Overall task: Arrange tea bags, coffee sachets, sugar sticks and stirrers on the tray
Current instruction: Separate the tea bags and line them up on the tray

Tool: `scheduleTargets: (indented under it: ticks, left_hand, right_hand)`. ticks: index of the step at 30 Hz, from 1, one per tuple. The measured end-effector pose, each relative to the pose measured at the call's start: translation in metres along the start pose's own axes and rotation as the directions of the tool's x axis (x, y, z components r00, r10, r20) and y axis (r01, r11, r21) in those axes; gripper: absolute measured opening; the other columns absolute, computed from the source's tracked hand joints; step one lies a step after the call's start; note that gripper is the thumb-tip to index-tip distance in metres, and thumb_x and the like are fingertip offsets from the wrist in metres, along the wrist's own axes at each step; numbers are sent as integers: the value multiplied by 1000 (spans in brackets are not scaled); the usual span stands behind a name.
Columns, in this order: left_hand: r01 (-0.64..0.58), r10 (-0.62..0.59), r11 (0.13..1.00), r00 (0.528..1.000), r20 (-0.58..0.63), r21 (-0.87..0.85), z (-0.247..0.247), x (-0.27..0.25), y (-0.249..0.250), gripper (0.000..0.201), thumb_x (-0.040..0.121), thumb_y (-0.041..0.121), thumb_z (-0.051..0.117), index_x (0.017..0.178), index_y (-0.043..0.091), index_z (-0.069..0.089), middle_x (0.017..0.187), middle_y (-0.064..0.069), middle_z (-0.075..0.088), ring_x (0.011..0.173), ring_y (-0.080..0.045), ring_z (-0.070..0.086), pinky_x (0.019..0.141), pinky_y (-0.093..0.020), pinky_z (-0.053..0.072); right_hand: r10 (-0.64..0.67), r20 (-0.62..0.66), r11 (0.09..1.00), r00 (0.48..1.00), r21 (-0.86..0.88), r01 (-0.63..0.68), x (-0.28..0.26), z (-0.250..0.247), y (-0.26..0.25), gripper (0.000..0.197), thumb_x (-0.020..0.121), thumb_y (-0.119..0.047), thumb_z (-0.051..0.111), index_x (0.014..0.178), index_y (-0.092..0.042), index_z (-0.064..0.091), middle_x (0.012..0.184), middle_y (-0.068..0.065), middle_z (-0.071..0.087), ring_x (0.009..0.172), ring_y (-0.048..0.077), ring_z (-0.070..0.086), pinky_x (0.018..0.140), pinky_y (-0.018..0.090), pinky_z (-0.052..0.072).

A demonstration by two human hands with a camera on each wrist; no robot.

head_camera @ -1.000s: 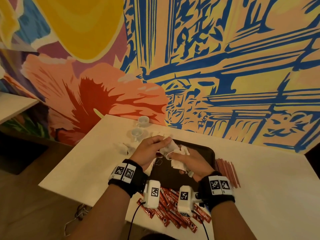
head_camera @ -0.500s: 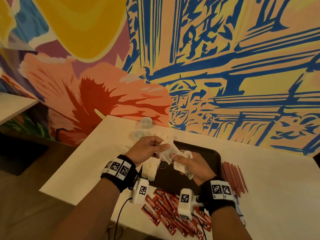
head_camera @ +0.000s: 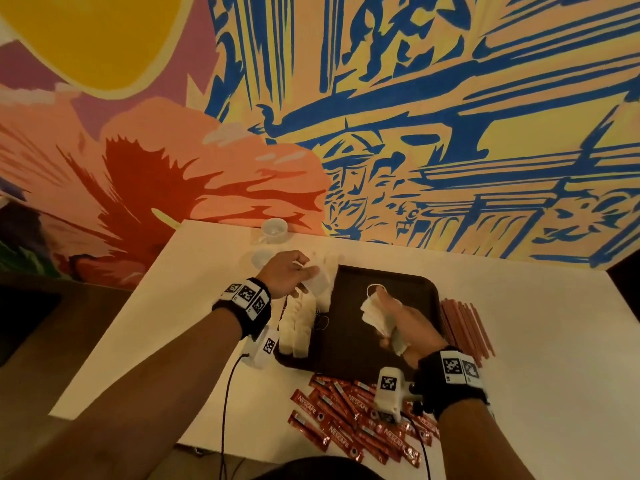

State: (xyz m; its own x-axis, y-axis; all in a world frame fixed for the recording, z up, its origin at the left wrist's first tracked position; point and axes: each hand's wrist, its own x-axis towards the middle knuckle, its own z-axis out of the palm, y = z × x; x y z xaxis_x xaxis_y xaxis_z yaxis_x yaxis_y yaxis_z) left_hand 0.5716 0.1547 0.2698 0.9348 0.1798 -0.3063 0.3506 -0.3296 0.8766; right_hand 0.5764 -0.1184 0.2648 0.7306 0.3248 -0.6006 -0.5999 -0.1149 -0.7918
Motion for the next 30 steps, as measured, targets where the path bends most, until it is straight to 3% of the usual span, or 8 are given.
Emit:
scheduleTargets:
  ticks: [2,4,9,12,17,21,26,30]
  left_hand:
    - [28,-29,996,999,15,87,2,16,-15,29,93,27,71,106,4,57,85,-13,68,60,-19,63,48,-26,50]
    - [45,-51,989,998,38,138,6,31,-30,26,93,25,72,105,6,59,84,-11,67,62,-20,64,47,-25,52]
    - [38,-86,960,983,165,277,23,67,-62,23,94,17,69,113,6,63,105,-11,65,88,-31,70,64,-30,61]
    - [-27,-60,935,971,233,354,36,85,-75,19,95,16,67,112,7,66,112,-14,68,96,-31,69,74,-35,60]
    - [-159,-51,822,936,349,547,55,110,-91,20,97,18,62,115,17,70,119,-5,68,109,-22,63,82,-23,43]
    - [-167,-99,775,921,378,609,62,123,-97,23,97,12,56,115,18,70,120,-4,67,110,-22,62,82,-25,43]
    - [-189,-89,717,930,356,671,63,132,-97,23,94,10,55,94,31,66,118,-2,67,108,-23,63,84,-28,46]
    - [-224,-70,674,930,362,704,62,138,-97,25,94,9,54,99,31,65,122,-2,64,111,-24,61,87,-29,47]
  right_hand:
    - [45,14,999,999,10,-45,6,-3,9,62,85,-65,66,115,-10,71,75,5,65,57,12,55,51,25,43]
    - [57,-6,998,998,-30,-57,10,-5,15,68,78,-69,69,116,-12,71,80,8,65,58,13,55,53,25,44]
    - [103,-70,993,992,-50,-107,21,-9,20,49,92,-55,63,121,-16,64,106,13,68,77,19,60,65,29,48]
    - [131,-89,991,987,-15,-132,27,-12,24,55,89,-55,67,126,-16,63,117,16,67,86,24,63,70,33,50]
    - [161,-118,985,980,85,-152,31,-10,34,44,91,-44,69,118,-10,68,118,18,69,86,25,60,62,29,50]
    - [189,-133,978,973,108,-176,32,-7,38,45,89,-43,72,118,-8,69,126,24,64,88,25,58,60,29,51]
    - [181,-138,979,974,119,-165,32,-6,39,39,93,-39,68,115,-7,68,126,27,62,89,26,57,61,29,50]
    - [183,-143,979,973,115,-167,31,-5,40,38,93,-38,68,115,-6,68,123,26,64,92,28,58,63,31,51]
